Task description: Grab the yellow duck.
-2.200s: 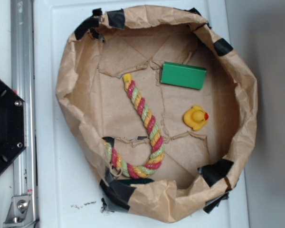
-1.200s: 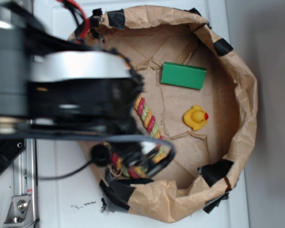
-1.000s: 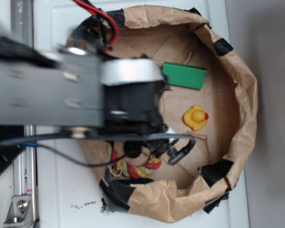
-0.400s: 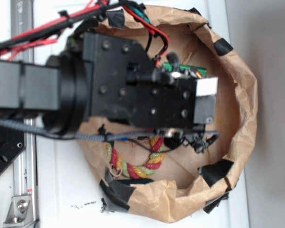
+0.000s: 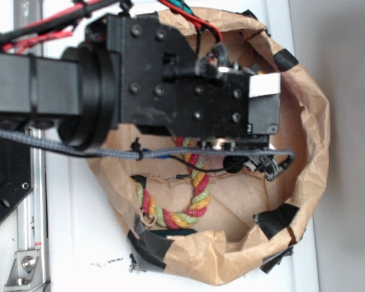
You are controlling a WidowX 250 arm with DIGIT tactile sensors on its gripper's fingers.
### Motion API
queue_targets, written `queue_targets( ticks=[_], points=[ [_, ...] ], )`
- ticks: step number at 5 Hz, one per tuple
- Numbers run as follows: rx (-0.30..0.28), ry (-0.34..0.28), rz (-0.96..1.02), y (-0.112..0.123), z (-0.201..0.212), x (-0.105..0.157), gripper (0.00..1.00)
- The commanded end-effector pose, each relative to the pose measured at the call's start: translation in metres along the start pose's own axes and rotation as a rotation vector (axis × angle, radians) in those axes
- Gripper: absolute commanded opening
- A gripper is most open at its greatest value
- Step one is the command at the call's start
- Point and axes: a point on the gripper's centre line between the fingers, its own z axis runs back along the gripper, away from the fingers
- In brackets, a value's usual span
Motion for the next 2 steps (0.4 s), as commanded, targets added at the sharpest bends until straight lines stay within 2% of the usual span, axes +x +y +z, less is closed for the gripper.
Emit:
queue_targets(
  ticks=[1,2],
  points=[
    [0.008,-0.017,-0.011,-0.0074,-0.0107,0.0133,1.00],
    [0.019,-0.009,-0.002,-0.0032,-0.0186,0.0115,1.00]
  ],
)
